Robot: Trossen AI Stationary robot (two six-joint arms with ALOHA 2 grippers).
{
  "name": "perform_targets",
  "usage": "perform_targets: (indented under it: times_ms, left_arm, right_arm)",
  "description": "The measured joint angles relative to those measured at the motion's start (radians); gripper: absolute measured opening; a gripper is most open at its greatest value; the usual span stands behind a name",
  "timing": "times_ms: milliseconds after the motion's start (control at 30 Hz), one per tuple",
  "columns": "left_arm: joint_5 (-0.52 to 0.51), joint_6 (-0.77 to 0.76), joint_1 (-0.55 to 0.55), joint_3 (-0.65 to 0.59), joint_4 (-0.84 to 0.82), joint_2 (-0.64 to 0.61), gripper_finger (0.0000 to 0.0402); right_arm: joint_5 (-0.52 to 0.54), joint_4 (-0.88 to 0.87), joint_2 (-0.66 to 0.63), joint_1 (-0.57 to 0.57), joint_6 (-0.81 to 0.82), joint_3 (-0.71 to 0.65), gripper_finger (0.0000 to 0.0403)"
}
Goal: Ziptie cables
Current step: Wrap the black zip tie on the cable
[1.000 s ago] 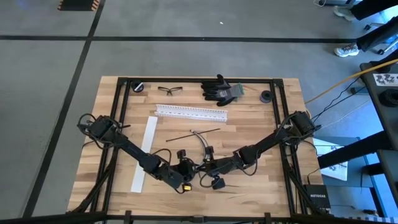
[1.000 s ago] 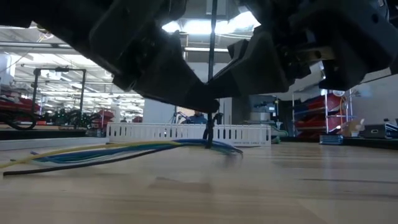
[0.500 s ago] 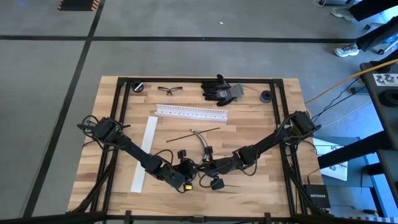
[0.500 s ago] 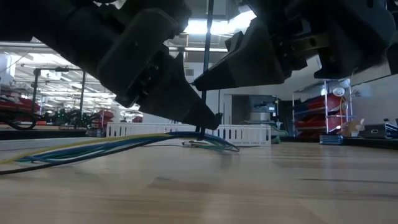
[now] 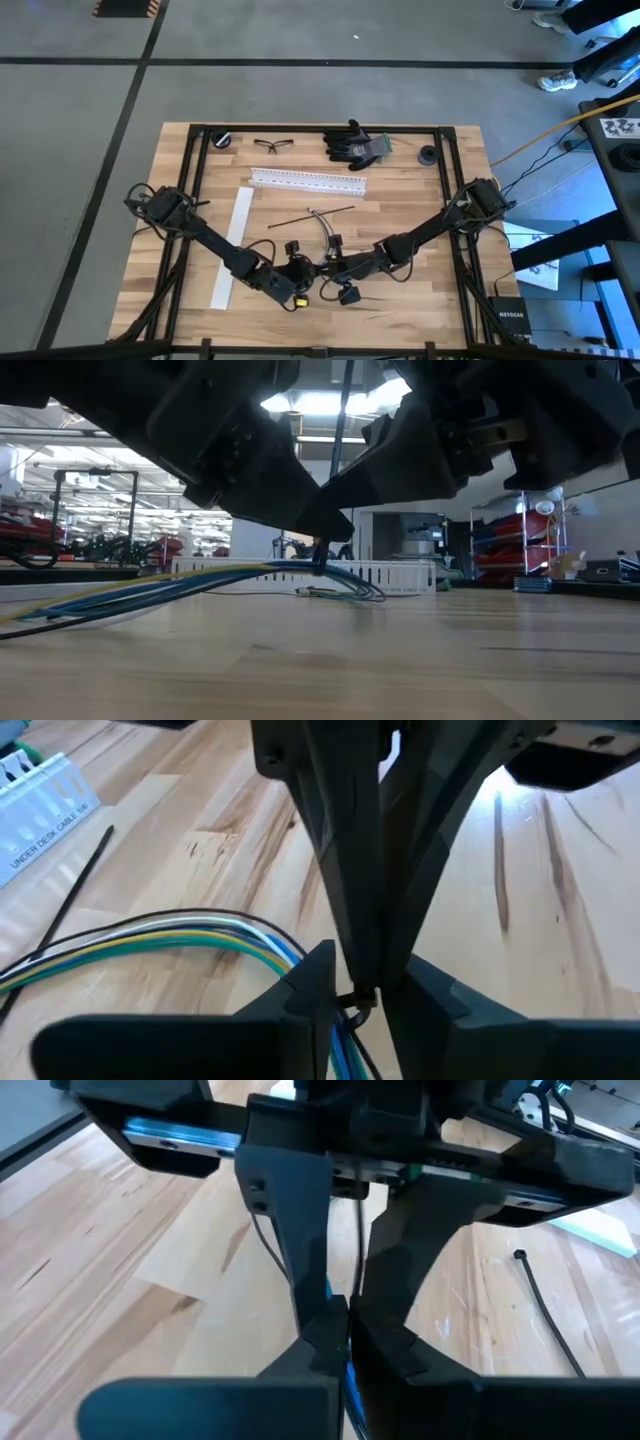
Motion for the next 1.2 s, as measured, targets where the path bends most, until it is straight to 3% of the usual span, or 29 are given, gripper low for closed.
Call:
perform_targets:
  times_ms: [267,400,500,733,1000,1200]
  left_arm:
    - [0.000,0.003,0.003,0.000,0.000,0.000,0.0121]
    - [-0.004,0.024,0.003,0.008,0.002,-0.006,0.0127]
    - [-0.003,0.027,0.003,0.008,-0.009,-0.006,0.0109]
    - [-0.003,0.005,0.003,0.008,-0.059,-0.001,0.0012]
    - [-0.007,-0.076,0.002,-0.029,-0.079,0.001,0.0003]
    - [-0.005,-0.077,0.002,-0.035,-0.071,0.001,0.0000]
  right_arm:
    - [0.000,-0.002,0.000,0.000,0.000,0.000,0.0000]
    - [0.000,-0.002,0.000,0.000,0.000,0.000,0.0000]
    - [0.000,-0.001,0.000,0.000,-0.001,0.000,0.0000]
    - [0.002,0.011,0.000,-0.001,-0.024,0.000,0.0000]
    - [0.130,0.017,-0.096,-0.003,-0.123,-0.001,0.0000]
    - [0.121,-0.055,-0.180,-0.050,-0.138,-0.001,0.0000]
